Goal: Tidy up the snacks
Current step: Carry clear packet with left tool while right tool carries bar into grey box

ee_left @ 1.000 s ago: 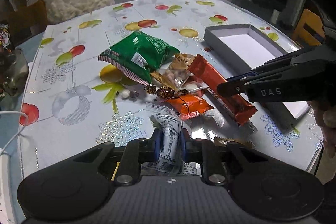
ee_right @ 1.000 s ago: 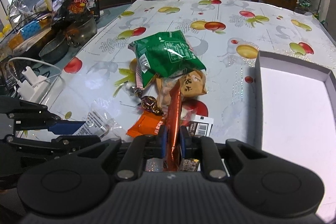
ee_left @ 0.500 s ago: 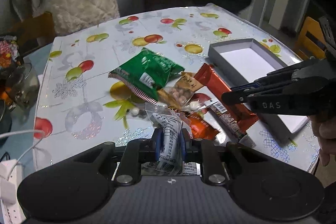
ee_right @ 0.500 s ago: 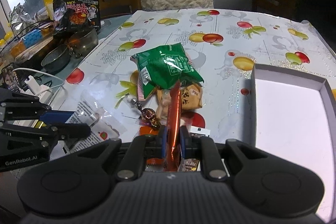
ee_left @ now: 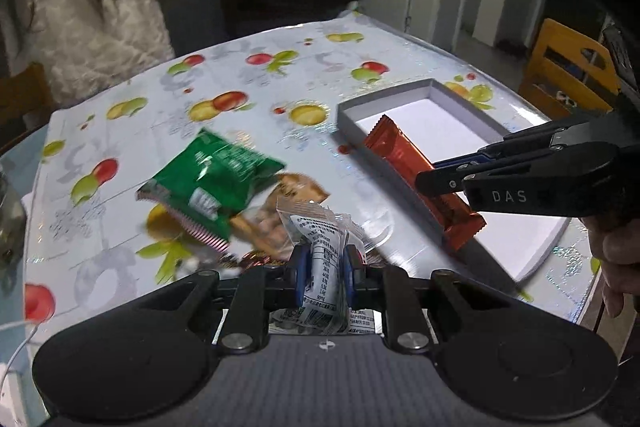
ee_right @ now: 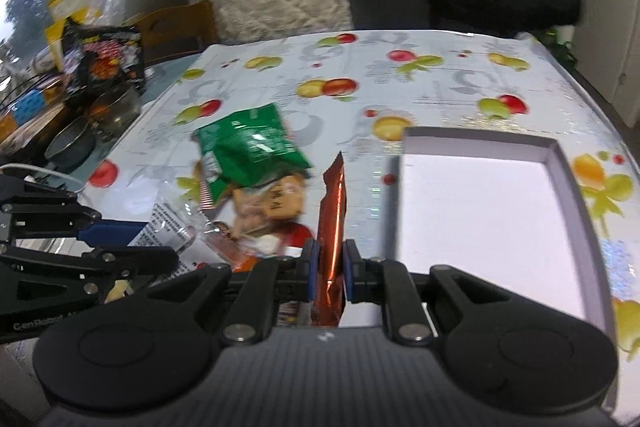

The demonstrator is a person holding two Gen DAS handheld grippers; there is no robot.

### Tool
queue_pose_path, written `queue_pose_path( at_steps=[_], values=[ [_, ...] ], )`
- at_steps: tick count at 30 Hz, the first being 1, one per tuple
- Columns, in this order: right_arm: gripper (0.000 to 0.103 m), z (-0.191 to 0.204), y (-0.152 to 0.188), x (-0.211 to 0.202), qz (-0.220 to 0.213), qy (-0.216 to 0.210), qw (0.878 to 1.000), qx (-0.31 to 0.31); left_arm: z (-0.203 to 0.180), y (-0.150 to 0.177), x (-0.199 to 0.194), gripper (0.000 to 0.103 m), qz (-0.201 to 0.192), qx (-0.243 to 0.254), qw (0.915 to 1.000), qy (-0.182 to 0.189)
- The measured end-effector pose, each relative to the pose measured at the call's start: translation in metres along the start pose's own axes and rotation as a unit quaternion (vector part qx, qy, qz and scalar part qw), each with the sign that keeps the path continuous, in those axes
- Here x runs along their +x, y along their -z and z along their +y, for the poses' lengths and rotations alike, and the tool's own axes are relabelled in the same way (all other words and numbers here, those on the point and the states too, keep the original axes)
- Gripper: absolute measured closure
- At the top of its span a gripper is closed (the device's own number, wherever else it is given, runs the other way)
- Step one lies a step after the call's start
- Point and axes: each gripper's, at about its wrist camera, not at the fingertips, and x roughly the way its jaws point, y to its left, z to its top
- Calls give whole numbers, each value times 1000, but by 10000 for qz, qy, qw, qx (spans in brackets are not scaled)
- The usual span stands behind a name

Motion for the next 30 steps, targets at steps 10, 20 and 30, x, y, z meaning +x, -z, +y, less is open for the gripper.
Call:
queue_pose_path(
  at_steps=[10,20,30],
  values=[
    [91,-51,9,-12,-2,343,9988,344,-39,-26,24,83,-35,306,9991,295],
    [91,-87,11,-14,19,462,9980,432,-70,-44,48,83,-62,421,9981,450],
    [91,-119,10,-6,119,442,9982,395,-94,-55,68,83,-17,348,9984,454]
  ],
)
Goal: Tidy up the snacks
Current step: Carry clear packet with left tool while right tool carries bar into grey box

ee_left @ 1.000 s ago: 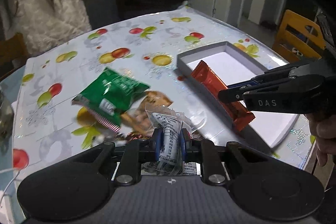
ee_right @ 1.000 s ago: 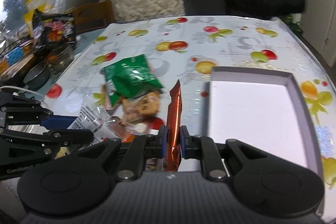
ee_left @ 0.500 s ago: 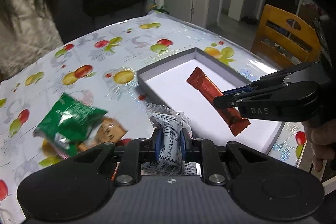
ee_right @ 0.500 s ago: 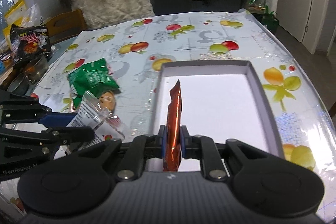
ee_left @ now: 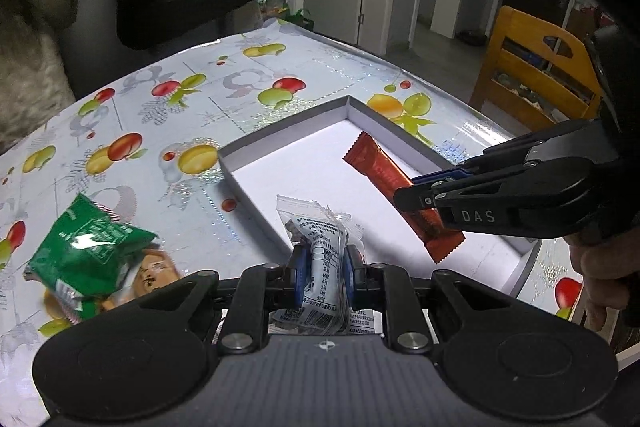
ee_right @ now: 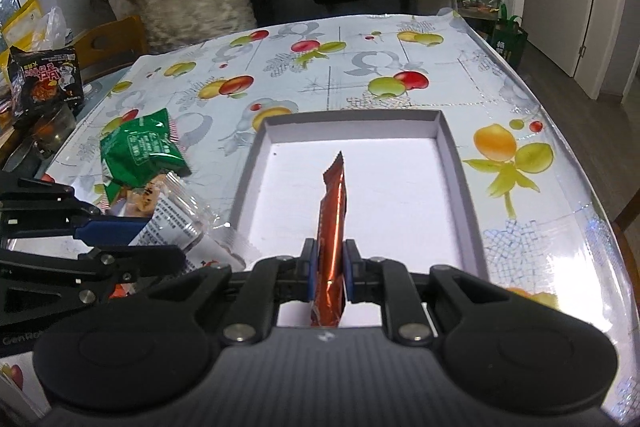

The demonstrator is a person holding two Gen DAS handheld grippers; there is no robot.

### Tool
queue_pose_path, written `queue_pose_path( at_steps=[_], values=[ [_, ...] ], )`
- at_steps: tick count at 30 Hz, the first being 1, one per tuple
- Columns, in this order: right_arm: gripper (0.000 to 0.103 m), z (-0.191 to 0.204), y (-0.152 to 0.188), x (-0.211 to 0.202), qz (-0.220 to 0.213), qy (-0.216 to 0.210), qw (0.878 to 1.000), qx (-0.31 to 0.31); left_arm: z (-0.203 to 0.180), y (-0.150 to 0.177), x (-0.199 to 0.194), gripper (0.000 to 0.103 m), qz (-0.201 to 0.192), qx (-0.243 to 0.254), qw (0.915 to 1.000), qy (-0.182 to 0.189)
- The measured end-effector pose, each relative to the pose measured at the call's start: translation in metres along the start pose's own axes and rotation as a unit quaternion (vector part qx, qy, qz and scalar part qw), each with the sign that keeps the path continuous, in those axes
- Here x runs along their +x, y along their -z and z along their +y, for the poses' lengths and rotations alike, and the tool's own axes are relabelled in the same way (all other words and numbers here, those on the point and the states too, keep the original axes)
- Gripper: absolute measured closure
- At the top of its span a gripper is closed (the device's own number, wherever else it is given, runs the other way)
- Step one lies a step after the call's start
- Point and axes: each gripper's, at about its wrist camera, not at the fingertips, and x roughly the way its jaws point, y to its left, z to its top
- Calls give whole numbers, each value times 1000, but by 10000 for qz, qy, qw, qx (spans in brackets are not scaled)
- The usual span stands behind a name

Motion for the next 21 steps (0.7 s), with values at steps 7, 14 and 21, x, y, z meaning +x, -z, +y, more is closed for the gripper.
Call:
queue_pose_path(
  at_steps=[7,14,21],
  values=[
    [91,-22,1,10,135,6,9999,-11,-13,-7,17,83,61,-21,10000,-7],
    [91,-39,8,21,314,31,9995,24,-22,-10,39,82,232,-41,9997,-15],
    [91,-48,14,30,490,34,9988,48,-31,-6,56,82,422,4,9991,12]
  ],
)
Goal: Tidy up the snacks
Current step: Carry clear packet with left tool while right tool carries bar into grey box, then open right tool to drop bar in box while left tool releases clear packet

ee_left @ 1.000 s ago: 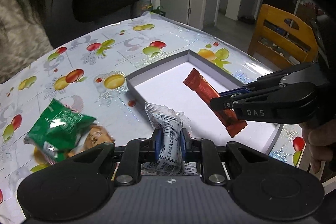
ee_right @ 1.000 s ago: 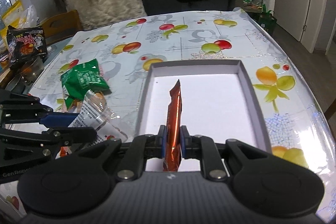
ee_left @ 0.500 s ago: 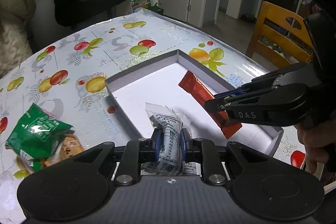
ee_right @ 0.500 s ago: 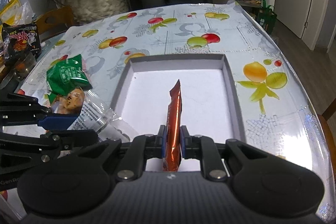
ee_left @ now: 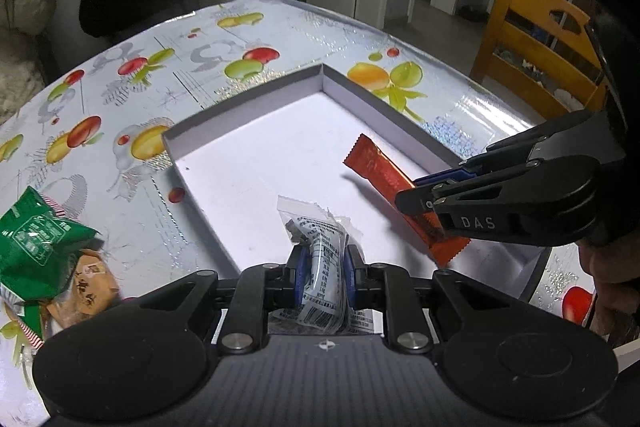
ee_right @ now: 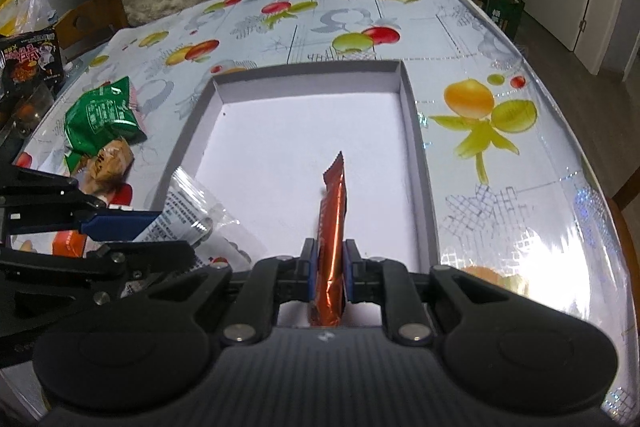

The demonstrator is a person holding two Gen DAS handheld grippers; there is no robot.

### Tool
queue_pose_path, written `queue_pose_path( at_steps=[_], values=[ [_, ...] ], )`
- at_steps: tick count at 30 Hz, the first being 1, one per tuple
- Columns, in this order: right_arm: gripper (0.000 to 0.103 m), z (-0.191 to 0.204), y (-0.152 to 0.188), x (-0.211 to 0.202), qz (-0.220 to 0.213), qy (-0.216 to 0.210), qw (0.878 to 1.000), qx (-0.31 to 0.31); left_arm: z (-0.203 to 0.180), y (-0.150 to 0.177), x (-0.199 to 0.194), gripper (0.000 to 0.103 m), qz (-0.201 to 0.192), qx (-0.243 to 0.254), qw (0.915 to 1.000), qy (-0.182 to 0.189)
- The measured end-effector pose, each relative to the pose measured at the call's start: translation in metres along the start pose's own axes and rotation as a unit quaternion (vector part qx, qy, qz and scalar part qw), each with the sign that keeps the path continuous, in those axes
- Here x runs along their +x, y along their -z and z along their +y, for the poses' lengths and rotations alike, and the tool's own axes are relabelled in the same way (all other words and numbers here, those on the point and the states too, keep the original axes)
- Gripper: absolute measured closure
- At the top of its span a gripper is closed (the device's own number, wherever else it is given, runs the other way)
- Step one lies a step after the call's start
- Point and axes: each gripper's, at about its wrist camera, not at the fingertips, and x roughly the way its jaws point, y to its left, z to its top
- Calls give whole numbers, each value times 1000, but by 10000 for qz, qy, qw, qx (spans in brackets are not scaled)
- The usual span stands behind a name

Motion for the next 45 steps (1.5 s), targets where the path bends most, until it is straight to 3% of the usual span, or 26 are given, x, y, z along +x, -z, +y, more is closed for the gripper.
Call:
queue_pose_path(
  at_steps=[15,19,28,45],
  values=[
    [90,-1,4,4,132,148,9998,-98,-14,2,6,79,19,113,9999,77],
    [89,3,4,2,109,177,9996,-167,-16,2,2,70,-89,193,9997,73],
    [65,7,4,-4,33,245,9996,-160,-18,4,-4,69,-155,268,9994,121],
    [64,31,-2,-13,-182,155,9994,-268,-4,16,-28,66,-225,160,9996,-95]
  ],
)
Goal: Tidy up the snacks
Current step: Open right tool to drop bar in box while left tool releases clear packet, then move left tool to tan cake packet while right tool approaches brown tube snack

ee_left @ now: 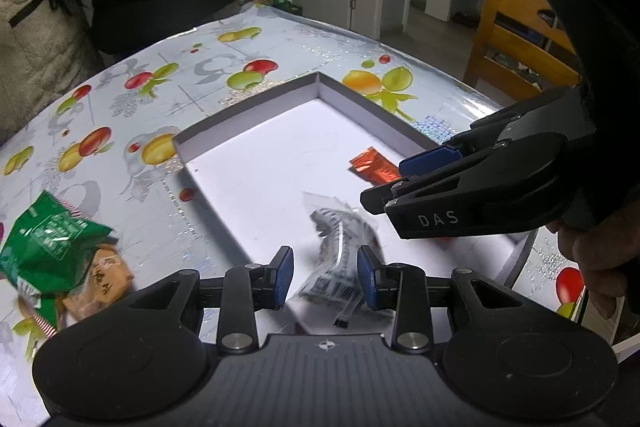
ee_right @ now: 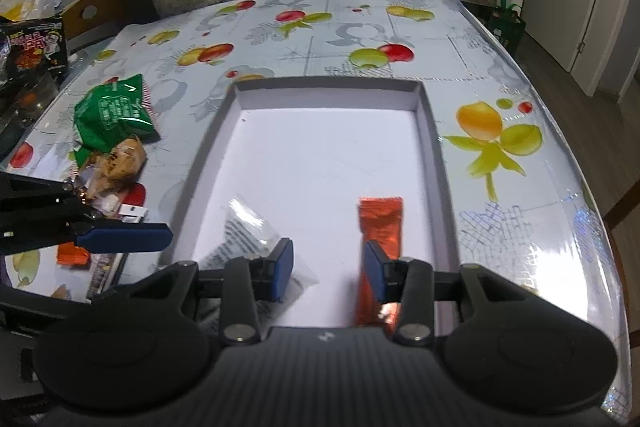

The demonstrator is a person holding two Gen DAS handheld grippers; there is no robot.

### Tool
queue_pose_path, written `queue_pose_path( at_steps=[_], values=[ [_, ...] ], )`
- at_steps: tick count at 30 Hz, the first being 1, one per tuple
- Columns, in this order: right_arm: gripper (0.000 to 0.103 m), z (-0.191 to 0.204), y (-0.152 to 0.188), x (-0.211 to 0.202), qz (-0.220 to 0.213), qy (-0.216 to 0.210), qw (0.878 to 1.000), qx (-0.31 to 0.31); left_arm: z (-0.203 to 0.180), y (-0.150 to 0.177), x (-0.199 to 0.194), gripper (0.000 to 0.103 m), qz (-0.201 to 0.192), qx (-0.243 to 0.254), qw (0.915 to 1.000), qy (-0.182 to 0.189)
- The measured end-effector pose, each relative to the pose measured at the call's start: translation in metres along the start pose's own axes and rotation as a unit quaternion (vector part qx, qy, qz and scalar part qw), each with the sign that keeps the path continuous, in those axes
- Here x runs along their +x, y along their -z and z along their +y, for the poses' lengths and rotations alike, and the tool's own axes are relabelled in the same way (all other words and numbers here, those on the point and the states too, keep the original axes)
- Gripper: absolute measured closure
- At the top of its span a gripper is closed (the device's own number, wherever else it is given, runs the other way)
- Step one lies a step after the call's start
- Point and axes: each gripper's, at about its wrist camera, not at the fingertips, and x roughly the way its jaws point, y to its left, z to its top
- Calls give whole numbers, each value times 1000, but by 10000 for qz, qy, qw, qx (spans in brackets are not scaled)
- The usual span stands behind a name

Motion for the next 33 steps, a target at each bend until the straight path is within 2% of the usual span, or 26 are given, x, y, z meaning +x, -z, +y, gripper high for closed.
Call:
queue_pose_path(
  at_steps=[4,19,25,33],
  values=[
    [64,12,-3,-2,-60,-88,9999,-92,8,6,-8,60,2,-81,9999,-128],
    [64,53,-9,-11,-251,-288,9986,-361,36,35,-39,55,-6,-390,9985,-390],
    [62,64,-7,-15,-298,-222,9984,-437,40,48,-49,52,15,-445,9982,-414],
    [62,80,-2,-22,-359,-528,9971,-405,50,69,-63,51,106,-586,9969,-522]
  ],
)
